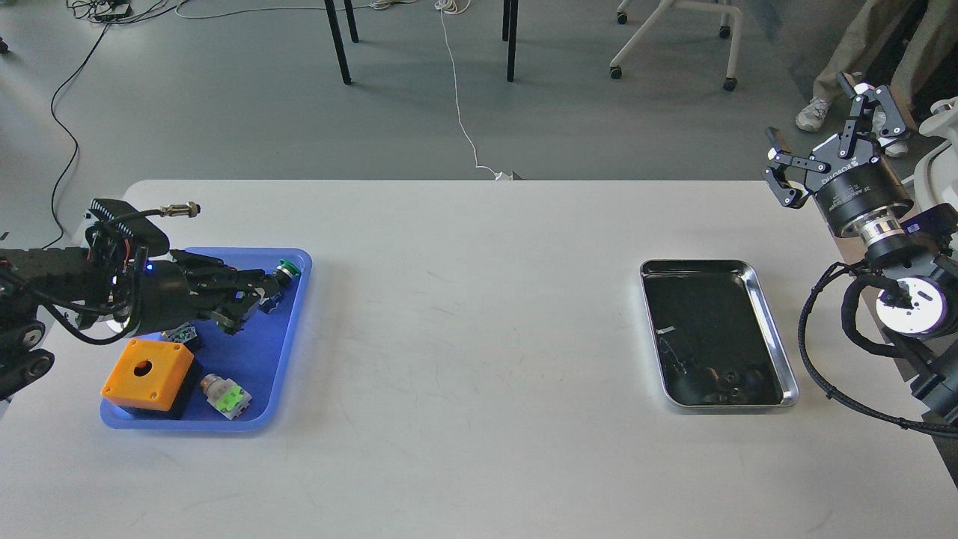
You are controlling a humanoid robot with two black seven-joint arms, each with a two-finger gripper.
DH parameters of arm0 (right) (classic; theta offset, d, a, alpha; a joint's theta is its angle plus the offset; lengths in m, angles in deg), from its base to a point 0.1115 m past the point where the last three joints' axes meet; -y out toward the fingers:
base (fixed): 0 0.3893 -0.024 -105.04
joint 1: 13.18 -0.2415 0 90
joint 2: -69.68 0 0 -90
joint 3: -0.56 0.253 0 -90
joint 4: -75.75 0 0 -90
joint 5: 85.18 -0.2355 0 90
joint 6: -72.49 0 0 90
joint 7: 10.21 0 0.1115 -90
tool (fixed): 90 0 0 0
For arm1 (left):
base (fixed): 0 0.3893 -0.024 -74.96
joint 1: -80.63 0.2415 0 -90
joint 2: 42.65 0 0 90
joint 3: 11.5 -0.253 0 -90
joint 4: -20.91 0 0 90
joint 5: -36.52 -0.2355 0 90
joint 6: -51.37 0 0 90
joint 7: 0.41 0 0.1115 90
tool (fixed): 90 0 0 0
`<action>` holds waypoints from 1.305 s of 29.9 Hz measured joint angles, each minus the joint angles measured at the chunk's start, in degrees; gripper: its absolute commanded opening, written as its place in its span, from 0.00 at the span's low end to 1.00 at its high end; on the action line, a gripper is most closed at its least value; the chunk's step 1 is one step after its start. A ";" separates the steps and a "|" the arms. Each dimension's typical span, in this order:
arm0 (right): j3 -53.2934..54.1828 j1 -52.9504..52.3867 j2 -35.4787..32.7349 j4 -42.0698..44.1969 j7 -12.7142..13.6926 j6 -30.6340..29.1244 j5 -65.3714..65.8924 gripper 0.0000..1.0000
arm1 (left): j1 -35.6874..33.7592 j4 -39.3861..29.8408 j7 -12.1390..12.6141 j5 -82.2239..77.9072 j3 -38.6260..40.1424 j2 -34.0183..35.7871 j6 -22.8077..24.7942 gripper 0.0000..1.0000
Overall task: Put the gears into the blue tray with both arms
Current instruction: 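Carry the gear into the blue tray and release it near the red button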
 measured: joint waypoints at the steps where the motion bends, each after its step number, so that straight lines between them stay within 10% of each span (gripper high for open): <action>1: -0.03 -0.07 0.00 -0.01 0.00 0.00 0.00 0.99 | 0.53 1.56 -0.04 0.01 -0.37 -0.27 -0.46 0.11; 16: -0.06 -0.07 -0.11 -0.17 0.00 0.03 -0.03 0.99 | 1.61 19.76 -2.67 0.07 -5.21 -9.19 -5.17 0.16; 39: -0.01 -0.07 -0.18 -0.27 0.00 0.02 0.00 0.99 | 0.60 22.04 -3.96 2.35 -4.77 -9.65 -5.30 0.75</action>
